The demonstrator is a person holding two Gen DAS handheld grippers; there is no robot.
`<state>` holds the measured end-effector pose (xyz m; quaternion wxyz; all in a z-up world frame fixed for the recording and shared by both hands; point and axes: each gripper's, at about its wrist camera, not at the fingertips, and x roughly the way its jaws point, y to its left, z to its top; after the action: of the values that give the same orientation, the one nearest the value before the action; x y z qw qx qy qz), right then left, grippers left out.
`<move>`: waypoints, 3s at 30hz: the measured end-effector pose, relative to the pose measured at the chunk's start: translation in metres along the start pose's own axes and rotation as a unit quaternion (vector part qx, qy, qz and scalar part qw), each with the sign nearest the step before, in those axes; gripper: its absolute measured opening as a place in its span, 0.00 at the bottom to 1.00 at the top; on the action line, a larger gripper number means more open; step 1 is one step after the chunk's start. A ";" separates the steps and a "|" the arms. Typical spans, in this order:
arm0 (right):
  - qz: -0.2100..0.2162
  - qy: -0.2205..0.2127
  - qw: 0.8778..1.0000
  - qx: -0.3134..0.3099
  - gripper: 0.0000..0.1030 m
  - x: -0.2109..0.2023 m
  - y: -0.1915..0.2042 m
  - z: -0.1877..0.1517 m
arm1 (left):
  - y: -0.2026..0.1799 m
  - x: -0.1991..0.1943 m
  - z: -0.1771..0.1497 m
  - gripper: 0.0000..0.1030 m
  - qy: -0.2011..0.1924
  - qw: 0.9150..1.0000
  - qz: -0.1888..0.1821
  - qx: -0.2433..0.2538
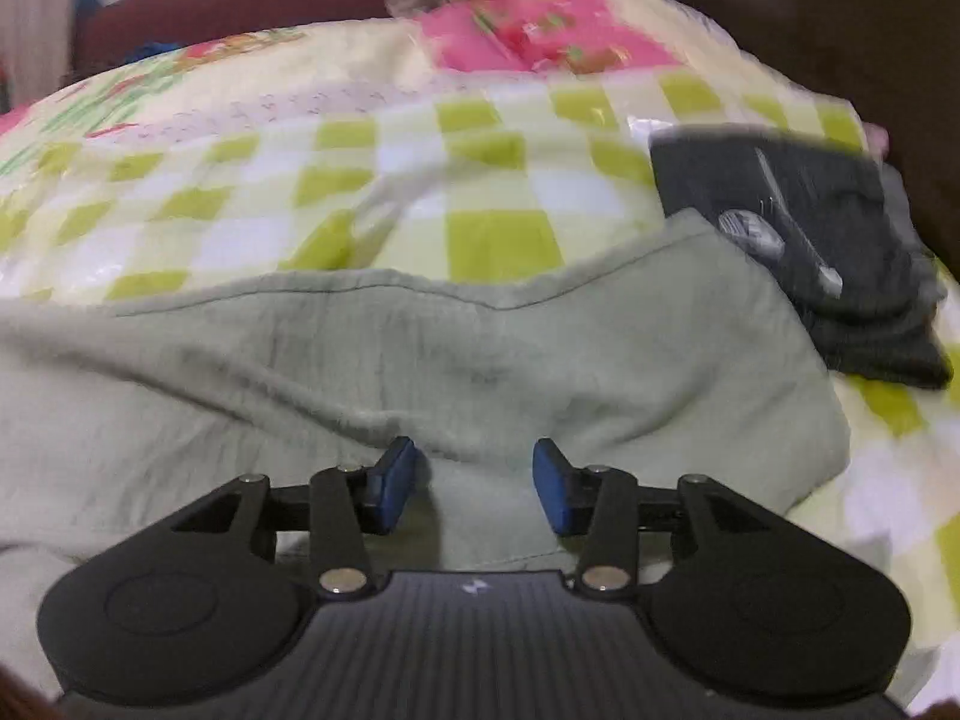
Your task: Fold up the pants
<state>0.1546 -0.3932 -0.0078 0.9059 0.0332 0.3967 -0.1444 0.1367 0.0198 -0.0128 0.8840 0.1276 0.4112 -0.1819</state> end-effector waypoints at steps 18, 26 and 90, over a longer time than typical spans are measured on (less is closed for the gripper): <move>0.208 0.047 0.916 -0.339 0.60 0.050 0.177 0.071 | 0.184 0.087 0.096 0.75 0.003 0.998 0.062 -0.023; 0.213 0.062 0.927 -0.302 0.66 0.070 0.179 0.066 | 0.189 0.117 0.094 0.88 0.008 0.995 0.072 -0.066; 0.227 -0.006 0.857 -0.462 0.11 -0.167 0.190 -0.163 | 0.137 -0.132 -0.155 0.40 -0.103 0.981 0.074 -0.150</move>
<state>-0.0139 -0.1440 -0.0076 0.8268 -0.3012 0.3940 0.2653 0.0109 0.2299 0.0026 0.9418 0.0041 0.3299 -0.0647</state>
